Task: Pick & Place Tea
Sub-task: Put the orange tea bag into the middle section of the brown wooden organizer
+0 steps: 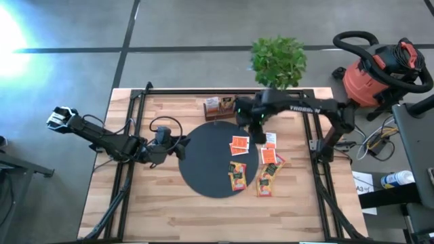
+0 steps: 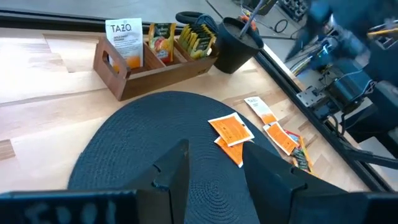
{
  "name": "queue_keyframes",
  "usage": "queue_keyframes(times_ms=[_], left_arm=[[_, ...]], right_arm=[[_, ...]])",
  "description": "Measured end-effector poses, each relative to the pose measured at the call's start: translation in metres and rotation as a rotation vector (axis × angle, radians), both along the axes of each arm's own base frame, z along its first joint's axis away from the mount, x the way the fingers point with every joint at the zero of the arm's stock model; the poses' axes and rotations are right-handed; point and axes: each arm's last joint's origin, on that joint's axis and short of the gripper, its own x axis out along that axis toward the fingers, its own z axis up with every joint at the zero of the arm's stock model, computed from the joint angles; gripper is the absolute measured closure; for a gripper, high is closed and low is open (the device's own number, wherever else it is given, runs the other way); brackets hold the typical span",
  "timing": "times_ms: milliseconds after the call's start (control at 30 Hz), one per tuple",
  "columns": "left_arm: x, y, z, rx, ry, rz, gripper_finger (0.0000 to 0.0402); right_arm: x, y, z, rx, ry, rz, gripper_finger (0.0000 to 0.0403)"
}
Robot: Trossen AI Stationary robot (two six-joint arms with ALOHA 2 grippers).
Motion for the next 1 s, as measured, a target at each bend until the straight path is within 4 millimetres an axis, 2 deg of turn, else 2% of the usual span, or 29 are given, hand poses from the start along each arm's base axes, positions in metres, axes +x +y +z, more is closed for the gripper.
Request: queue_keyframes(times_ms=[133, 233, 400, 467, 633, 833, 1000], left_arm=[[0.001, 0.0, 0.002, -0.007, -0.021, 0.0, 0.0259], [0.003, -0.001, 0.001, -0.015, -0.03, 0.002, 0.0259], [0.015, -0.007, -0.007, -0.049, -0.019, -0.063, 0.0259], [0.025, -0.011, -0.013, -0.065, -0.009, -0.126, 0.0259], [0.055, -0.024, -0.034, -0.092, -0.026, -0.28, 0.0259], [0.09, -0.036, -0.051, -0.153, -0.117, -0.404, 0.0262], [0.116, -0.046, -0.065, -0.165, -0.058, -0.475, 0.0272]], right_arm=[[0.01, 0.028, -0.011, -0.007, -0.02, 0.153, 0.0298], [0.012, 0.042, -0.024, 0.007, -0.019, 0.178, 0.0304], [0.006, 0.059, -0.055, 0.288, 0.009, 0.108, 0.0307], [0.002, 0.063, -0.07, 0.372, 0.027, 0.068, 0.0307], [-0.007, 0.068, -0.099, 0.412, 0.067, -0.019, 0.0307], [-0.01, 0.076, -0.116, 0.475, 0.03, -0.188, 0.0307], [-0.007, 0.088, -0.124, 0.537, -0.06, -0.328, 0.0309]])
